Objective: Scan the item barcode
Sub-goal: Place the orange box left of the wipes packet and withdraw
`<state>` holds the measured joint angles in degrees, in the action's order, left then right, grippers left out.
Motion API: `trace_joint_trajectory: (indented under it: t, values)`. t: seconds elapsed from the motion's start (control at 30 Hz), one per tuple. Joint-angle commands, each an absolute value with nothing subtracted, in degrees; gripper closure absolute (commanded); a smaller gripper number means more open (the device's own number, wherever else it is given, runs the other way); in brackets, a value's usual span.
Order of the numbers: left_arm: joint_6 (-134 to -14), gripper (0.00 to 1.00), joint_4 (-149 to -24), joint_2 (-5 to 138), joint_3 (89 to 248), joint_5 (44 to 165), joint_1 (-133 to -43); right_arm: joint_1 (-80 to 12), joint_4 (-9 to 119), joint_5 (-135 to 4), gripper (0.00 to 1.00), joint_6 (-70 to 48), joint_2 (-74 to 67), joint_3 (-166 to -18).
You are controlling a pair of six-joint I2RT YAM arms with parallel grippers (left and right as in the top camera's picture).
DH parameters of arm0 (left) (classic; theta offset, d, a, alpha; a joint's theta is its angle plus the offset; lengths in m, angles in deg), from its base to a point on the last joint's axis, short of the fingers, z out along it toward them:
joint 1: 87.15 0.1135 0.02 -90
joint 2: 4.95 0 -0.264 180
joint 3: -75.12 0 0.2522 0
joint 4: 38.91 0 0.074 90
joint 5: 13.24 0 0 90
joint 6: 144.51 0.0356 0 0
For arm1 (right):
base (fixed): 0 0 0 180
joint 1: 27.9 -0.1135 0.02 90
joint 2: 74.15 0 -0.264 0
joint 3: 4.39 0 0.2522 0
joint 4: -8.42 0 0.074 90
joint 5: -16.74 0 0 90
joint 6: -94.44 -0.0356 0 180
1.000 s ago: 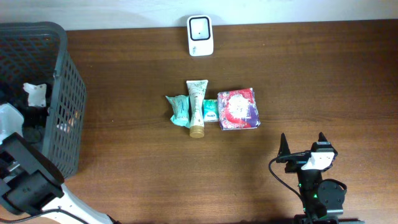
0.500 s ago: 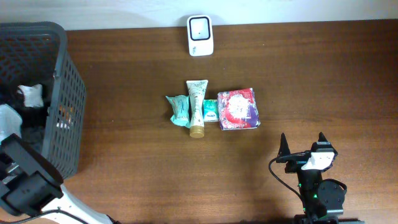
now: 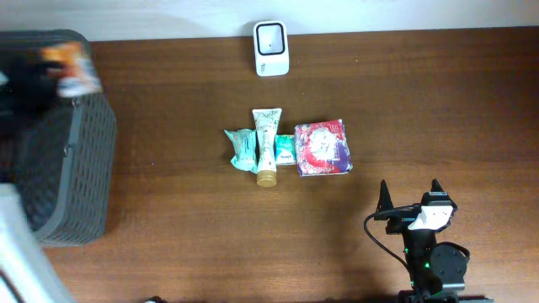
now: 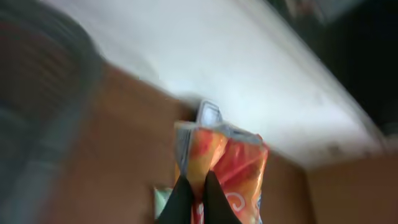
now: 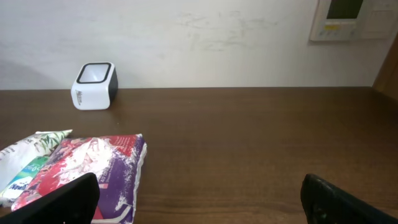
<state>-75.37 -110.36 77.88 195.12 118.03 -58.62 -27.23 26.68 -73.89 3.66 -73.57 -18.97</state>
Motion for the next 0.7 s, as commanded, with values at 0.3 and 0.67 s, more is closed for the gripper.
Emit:
trace_joint_trajectory:
  t: [0.3,0.67]
  values:
    - [-88.84,1.00,-119.37,90.16,184.10,70.84,-99.03,-27.49,26.83,-74.39,0.01,3.99,-73.94,-18.47]
    - [-88.25,1.00,-117.20,112.00,183.36,63.96,-104.34,-27.49,26.83,-74.39,0.01,3.99,-73.94,-18.47]
